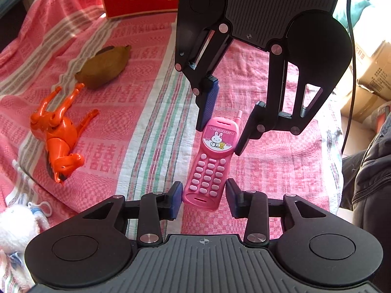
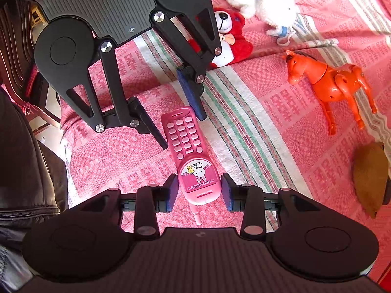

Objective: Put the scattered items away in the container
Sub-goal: 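Lift the pink toy phone with the left gripper, then carry the phone over the red box and open the left gripper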

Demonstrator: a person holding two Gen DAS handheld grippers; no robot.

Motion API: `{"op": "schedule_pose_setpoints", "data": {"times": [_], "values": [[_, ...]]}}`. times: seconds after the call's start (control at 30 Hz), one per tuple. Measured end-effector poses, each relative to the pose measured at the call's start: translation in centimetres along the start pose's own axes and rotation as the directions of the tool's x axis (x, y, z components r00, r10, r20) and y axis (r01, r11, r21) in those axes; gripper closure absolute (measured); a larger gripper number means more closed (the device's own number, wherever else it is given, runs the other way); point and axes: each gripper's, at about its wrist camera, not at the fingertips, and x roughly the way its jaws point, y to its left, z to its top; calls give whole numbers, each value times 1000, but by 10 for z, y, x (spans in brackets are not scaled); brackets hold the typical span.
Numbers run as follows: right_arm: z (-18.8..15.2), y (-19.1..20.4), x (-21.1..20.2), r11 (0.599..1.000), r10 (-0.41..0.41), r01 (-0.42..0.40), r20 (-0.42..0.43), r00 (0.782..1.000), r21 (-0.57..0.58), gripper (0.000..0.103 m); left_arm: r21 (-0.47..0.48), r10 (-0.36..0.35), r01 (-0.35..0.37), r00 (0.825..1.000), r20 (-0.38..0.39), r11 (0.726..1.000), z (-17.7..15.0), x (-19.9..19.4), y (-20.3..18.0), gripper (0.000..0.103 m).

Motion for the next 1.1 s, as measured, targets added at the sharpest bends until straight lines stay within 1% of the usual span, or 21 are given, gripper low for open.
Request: {"op": "schedule_pose_setpoints", "data": {"times": [0.17, 0.3, 0.5, 0.6, 0.8, 0.9, 1.03, 1.1], "values": [[-1, 9, -23, 998, -32, 31, -30, 999, -51, 61, 11, 4, -4, 1000, 21, 1000, 15, -12, -3, 67], [-3, 7, -39, 994, -68, 64, -43, 997, -84, 61, 12, 27, -28, 999, 42, 1000, 32, -21, -7, 67], [-14, 1, -73, 981, -121, 113, -47, 991, -157, 61, -2, 81, -81, 994, 74, 997, 67, -37, -15, 67], [-24, -6, -94, 970, -160, 148, -51, 986, -193, 61, -14, 104, -103, 989, 103, 995, 93, -44, -18, 67], [-61, -20, -153, 946, -258, 238, -67, 964, -219, 61, 2, 145, -148, 972, 187, 989, 164, -58, -31, 67], [-85, -27, -186, 930, -318, 295, -79, 945, -218, 61, 30, 158, -169, 960, 232, 985, 207, -64, -40, 67], [-123, -42, -238, 903, -406, 380, -107, 908, -200, 61, 63, 166, -192, 941, 296, 979, 271, -71, -51, 67], [-142, -54, -263, 887, -446, 419, -128, 886, -192, 61, 83, 166, -205, 927, 336, 975, 309, -73, -58, 67]]}}
